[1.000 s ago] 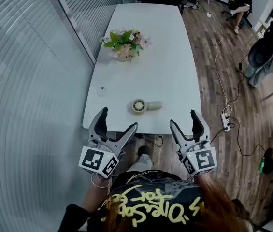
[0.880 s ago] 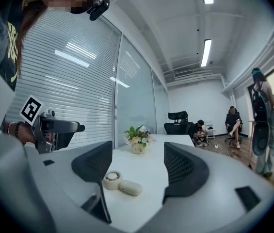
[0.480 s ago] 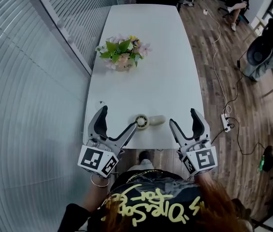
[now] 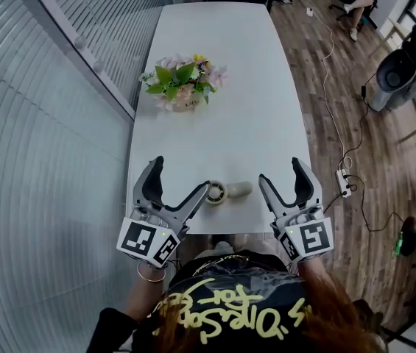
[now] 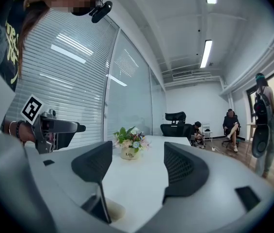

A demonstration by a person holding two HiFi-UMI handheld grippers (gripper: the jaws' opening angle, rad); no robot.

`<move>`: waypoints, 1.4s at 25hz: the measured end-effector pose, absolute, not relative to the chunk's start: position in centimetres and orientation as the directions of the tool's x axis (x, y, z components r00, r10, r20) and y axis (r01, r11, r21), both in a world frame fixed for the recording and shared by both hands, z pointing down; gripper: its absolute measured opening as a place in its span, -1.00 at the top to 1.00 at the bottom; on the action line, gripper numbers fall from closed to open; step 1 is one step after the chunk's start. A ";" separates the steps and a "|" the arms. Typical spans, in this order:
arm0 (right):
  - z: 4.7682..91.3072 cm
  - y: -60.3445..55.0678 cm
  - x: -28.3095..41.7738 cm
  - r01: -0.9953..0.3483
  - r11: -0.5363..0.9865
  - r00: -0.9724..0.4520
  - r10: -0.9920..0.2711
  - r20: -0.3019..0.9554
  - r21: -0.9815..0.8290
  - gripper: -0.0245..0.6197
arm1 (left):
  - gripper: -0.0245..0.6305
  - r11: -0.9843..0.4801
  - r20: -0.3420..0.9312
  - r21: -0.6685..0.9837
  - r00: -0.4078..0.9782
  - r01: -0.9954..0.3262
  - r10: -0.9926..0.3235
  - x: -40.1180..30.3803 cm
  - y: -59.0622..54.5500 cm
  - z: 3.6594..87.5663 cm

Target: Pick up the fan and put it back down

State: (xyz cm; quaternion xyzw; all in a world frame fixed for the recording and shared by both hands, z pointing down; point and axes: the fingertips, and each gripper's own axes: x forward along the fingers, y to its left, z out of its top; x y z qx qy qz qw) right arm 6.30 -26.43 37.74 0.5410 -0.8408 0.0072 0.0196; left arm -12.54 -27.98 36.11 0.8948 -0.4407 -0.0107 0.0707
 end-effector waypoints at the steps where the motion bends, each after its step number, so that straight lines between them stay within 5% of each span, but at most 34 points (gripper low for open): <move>1: 37.8 -26.6 6.3 -0.907 0.421 -0.420 -0.906 0.045 0.011 -0.05 | -0.48 -0.598 0.043 0.137 0.607 -0.790 -0.793 -12.6 -28.0 36.0; 14: 37.3 -29.5 6.0 -0.805 0.594 -0.593 -0.804 0.051 0.009 -0.05 | -0.48 -0.470 0.037 0.125 0.477 -0.874 -0.878 -12.8 -28.6 35.0; 24: 40.9 -27.9 0.6 -0.489 0.872 -0.863 -0.480 0.159 -0.021 -0.05 | -0.48 -0.353 0.068 0.137 0.364 -0.926 -0.929 -13.6 -27.6 36.1; 35: 47.9 -25.6 -3.2 -0.264 0.964 -0.915 -0.259 0.309 0.028 -0.06 | -0.48 -0.251 0.104 0.159 0.268 -0.955 -0.958 -15.2 -24.6 38.0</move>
